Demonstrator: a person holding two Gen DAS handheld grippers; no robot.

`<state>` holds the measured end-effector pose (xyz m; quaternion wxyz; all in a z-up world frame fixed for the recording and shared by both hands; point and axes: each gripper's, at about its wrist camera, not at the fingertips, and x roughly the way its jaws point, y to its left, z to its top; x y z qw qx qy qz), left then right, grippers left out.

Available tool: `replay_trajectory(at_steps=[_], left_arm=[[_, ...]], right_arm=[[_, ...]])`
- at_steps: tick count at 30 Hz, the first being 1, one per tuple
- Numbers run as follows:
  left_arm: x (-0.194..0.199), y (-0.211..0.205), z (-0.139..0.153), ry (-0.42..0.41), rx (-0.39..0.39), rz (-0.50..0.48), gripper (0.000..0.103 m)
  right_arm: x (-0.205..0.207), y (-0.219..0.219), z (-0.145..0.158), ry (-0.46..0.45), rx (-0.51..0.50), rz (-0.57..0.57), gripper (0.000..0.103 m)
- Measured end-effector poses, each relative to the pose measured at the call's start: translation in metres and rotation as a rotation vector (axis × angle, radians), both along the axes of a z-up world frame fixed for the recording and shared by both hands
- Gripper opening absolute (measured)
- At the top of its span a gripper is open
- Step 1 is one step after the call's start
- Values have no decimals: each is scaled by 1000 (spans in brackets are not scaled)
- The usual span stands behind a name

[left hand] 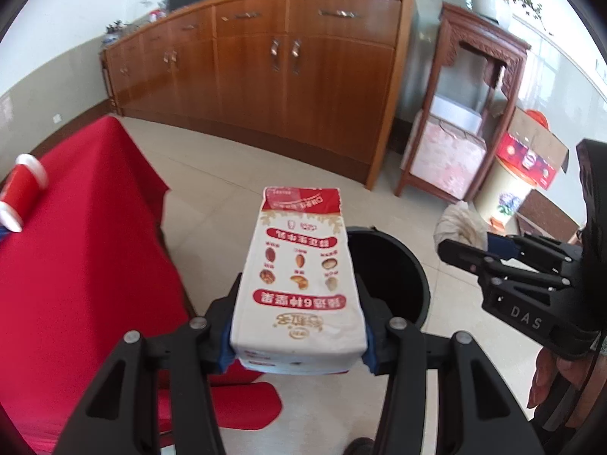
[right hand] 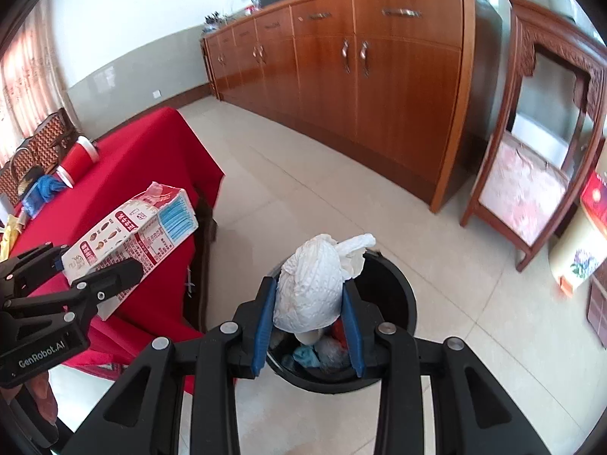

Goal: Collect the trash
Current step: 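Carry the white bag and snack box over the black bin with both tools, then open both tools to drop the bag and box into the bin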

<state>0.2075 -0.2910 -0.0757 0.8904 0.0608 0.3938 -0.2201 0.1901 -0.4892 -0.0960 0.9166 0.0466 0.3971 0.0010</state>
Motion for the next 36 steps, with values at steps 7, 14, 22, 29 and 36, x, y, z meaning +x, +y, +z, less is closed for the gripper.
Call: replay_trajectory(at_steps=[7, 14, 22, 29, 36], left_arm=[[10, -33, -29, 71, 20, -62, 51], [27, -53, -67, 189, 32, -97, 51], [43, -74, -101, 315, 37, -124, 53], [51, -63, -99, 259, 56, -49, 97], [44, -50, -86, 186, 107, 7, 103]], right_arm=[[16, -21, -40, 75, -51, 63, 36], [35, -40, -87, 155, -66, 100, 36], [56, -46, -127, 235, -58, 197, 37], [62, -49, -162, 303, -243, 136, 100], [56, -63, -153, 305, -201, 40, 103]])
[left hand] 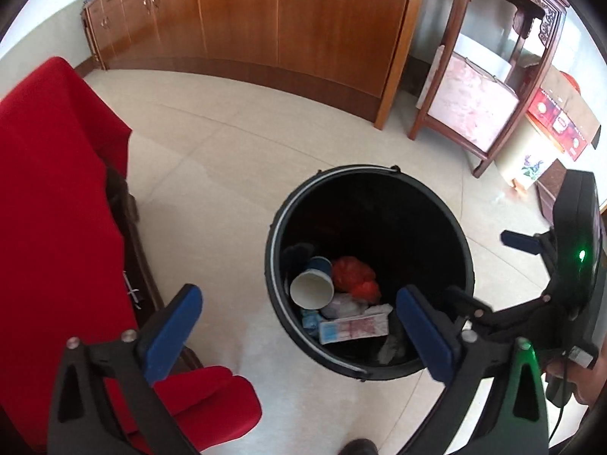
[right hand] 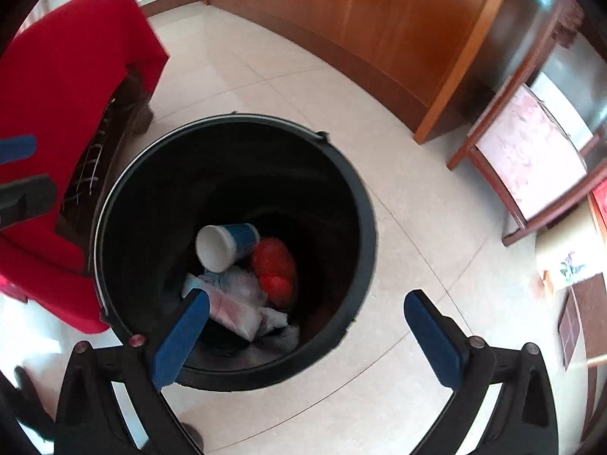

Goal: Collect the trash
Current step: 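Open both tools to drop the bag and box into the bin, then move both tools back toward the table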

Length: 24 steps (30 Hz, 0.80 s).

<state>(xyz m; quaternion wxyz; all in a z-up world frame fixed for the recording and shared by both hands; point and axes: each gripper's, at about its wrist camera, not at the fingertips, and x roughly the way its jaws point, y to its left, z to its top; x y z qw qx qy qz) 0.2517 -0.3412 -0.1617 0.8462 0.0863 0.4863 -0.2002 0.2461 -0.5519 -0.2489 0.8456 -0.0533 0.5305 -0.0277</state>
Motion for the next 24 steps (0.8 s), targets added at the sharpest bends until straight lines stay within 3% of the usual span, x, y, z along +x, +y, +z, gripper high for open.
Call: replay_trajectory(at_steps=[11, 16, 20, 24], left_arm=[[-18, 5, 22, -30, 34, -21, 103], [-31, 7, 35, -50, 31, -27, 103], [-48, 12, 56, -94, 20, -39, 103], [-60, 20, 75, -150, 16, -44, 103]], right_arm=[[-22, -23, 17, -43, 45, -130, 103], [-36, -18, 22, -41, 31, -135, 103], [-47, -11, 32, -54, 13, -136, 103], [-55, -10, 44, -69, 83, -160, 103]])
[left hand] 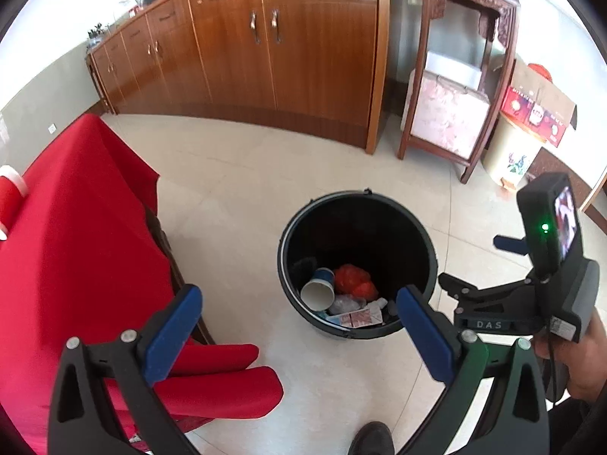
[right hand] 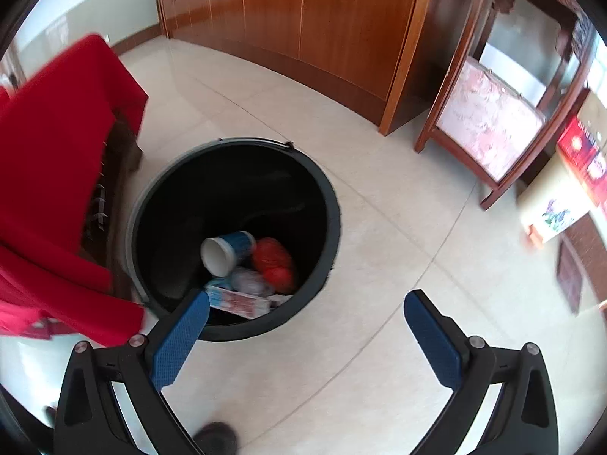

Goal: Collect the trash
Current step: 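Move both tools back toward the table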

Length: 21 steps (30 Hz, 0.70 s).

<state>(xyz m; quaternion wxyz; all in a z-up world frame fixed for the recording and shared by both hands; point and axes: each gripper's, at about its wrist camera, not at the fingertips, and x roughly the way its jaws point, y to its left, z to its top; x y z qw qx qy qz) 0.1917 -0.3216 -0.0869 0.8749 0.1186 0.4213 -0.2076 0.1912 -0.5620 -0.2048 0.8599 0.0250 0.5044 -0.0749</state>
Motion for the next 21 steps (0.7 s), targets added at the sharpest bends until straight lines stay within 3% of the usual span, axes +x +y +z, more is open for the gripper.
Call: replay_trajectory(at_steps=[9, 13, 16, 21], left_arm=[[-12, 61, 26, -73, -44, 133, 103], [-15, 94, 36, -145, -41, 233, 103], [-17, 119, 40, -201, -29, 298, 103], [-19, 161, 41, -196, -34, 378, 103]], right_arm=[[-9, 30, 33, -90, 27, 29, 103], [-7, 52, 53, -162, 26, 48, 103], [-2, 78, 68, -203, 44, 85, 103], [1, 131, 92, -235, 11, 178, 103]])
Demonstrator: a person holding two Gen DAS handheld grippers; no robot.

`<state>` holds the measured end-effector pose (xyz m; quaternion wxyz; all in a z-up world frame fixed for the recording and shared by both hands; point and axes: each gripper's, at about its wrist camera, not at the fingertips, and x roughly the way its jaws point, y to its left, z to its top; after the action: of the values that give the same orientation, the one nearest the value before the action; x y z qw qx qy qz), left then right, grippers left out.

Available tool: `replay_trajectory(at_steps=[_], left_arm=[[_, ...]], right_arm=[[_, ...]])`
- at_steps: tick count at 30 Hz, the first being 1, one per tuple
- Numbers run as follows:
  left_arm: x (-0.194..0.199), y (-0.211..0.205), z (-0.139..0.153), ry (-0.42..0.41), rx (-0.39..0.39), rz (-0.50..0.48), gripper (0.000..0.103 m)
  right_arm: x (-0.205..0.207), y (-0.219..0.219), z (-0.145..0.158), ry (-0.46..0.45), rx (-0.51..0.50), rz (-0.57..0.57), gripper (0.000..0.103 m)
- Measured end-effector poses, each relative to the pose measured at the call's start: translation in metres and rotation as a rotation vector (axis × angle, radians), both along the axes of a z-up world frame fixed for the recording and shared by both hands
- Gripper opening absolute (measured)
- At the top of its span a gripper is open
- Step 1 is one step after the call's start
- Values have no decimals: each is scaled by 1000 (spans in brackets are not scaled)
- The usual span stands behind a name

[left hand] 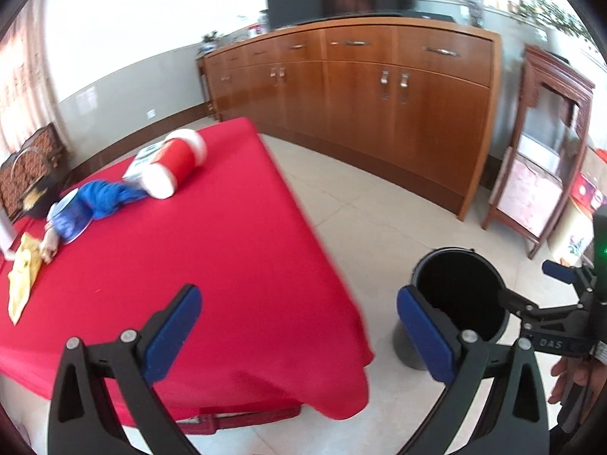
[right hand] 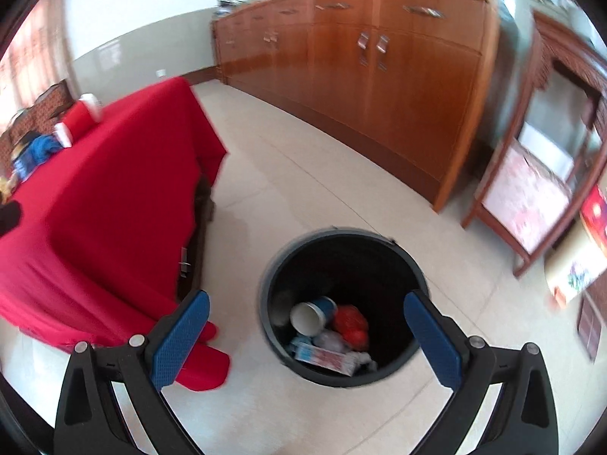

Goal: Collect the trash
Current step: 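Move both tools back toward the table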

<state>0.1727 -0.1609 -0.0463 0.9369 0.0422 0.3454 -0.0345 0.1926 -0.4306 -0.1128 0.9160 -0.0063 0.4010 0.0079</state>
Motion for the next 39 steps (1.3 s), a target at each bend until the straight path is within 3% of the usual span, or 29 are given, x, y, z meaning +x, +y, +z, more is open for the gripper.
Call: replay_trajectory(at_steps=[18, 23, 32, 39], left_arm=[[-42, 194, 14, -74, -117, 273, 103], [-49, 251, 12, -76, -89, 369, 103], [-50, 331, -1, -60, -78, 501, 103], [-35, 370, -15, -38, -101, 540, 103]], right_arm=[[15, 233, 76, -147, -7, 360, 103], [21, 301, 84, -172, -20, 455, 103], [52, 365, 89, -171, -4, 473, 103], [79, 382, 90, -165, 6, 454, 103]])
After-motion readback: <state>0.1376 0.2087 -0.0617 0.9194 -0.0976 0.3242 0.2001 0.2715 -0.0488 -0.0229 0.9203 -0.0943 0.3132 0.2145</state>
